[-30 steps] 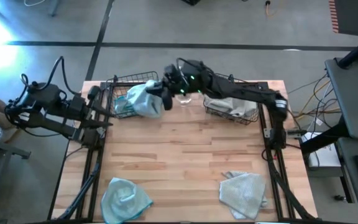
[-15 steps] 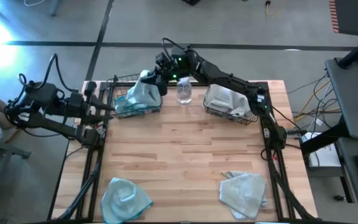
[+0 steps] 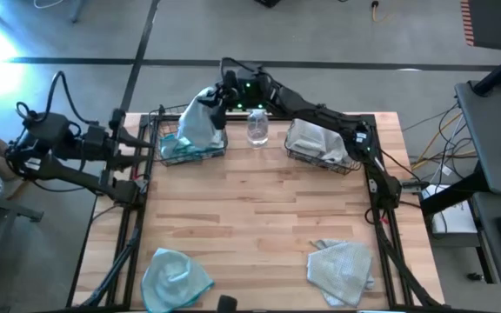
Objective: Sort microfiber towel by color & place in baskets
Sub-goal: Put the blue microfiber towel into the left black wire basket
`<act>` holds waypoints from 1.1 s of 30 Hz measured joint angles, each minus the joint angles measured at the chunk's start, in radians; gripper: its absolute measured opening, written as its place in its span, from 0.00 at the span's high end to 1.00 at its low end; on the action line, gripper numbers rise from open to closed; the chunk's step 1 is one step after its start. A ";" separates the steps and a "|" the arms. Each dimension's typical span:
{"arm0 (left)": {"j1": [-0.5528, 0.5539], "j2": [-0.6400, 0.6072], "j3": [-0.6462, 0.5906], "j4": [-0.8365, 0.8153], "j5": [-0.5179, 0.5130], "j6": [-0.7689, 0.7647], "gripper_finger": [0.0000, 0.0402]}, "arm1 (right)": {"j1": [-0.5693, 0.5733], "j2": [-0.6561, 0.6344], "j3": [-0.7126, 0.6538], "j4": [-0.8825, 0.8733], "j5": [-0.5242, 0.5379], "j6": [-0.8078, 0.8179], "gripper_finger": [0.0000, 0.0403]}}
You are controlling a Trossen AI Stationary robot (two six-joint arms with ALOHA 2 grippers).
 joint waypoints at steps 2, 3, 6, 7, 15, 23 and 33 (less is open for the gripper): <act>0.000 -0.011 0.000 0.000 0.000 0.012 0.72 | 0.000 0.009 0.000 0.001 0.018 -0.016 0.97; 0.000 -0.015 0.000 0.000 0.000 0.019 0.72 | -0.001 0.013 0.000 -0.001 0.020 -0.024 0.97; 0.000 -0.029 0.000 0.000 0.000 0.029 0.72 | -0.001 0.023 -0.001 0.000 0.019 -0.028 0.97; 0.000 -0.033 0.000 0.000 0.000 0.029 0.72 | -0.001 0.026 -0.001 0.001 0.018 -0.029 0.97; 0.000 -0.060 0.000 0.000 -0.001 0.027 0.72 | -0.001 0.035 -0.001 0.001 0.012 -0.042 0.95; 0.000 -0.068 0.000 0.000 -0.001 0.027 0.72 | 0.000 0.035 -0.001 -0.009 0.009 -0.042 0.79; 0.000 -0.071 0.000 -0.001 -0.001 0.026 0.72 | 0.001 0.035 -0.002 -0.290 0.186 -0.049 0.72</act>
